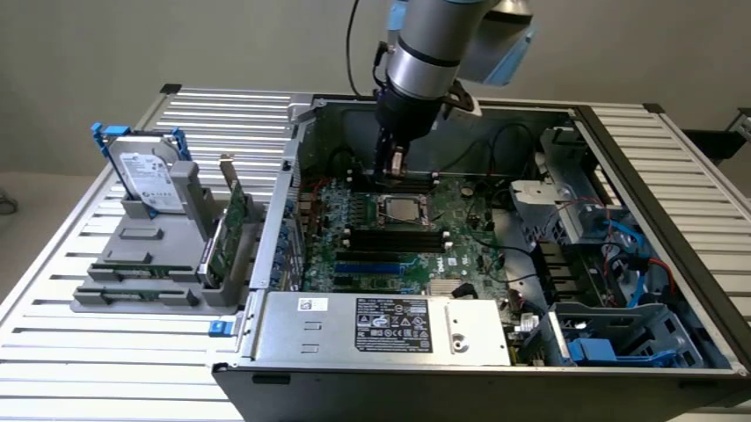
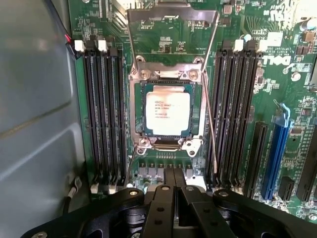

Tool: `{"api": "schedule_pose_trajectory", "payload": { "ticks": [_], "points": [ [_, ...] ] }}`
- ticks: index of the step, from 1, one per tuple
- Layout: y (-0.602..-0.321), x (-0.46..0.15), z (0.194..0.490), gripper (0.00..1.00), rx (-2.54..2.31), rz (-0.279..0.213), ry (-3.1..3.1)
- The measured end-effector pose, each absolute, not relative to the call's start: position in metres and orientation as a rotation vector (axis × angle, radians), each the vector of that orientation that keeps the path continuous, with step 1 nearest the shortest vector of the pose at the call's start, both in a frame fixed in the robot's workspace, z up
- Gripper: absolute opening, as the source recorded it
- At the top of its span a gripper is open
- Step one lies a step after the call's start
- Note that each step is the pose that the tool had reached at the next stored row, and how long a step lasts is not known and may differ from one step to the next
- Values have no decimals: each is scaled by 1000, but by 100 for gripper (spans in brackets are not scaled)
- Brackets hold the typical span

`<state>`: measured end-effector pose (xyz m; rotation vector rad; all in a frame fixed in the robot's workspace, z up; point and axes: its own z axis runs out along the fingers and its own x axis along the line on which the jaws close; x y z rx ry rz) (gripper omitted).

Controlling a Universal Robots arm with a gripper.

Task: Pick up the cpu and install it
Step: 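Place the cpu into insertion slot, then close the cpu cover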

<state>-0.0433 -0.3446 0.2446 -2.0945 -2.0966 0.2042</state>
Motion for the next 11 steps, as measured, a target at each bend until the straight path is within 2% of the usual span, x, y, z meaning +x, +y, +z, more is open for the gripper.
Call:
{"api": "schedule_pose_trajectory", "payload": {
  "ticks": [11],
  "points": [
    [-345, -44, 245, 11, -2089, 212, -2091]
  ]
}}
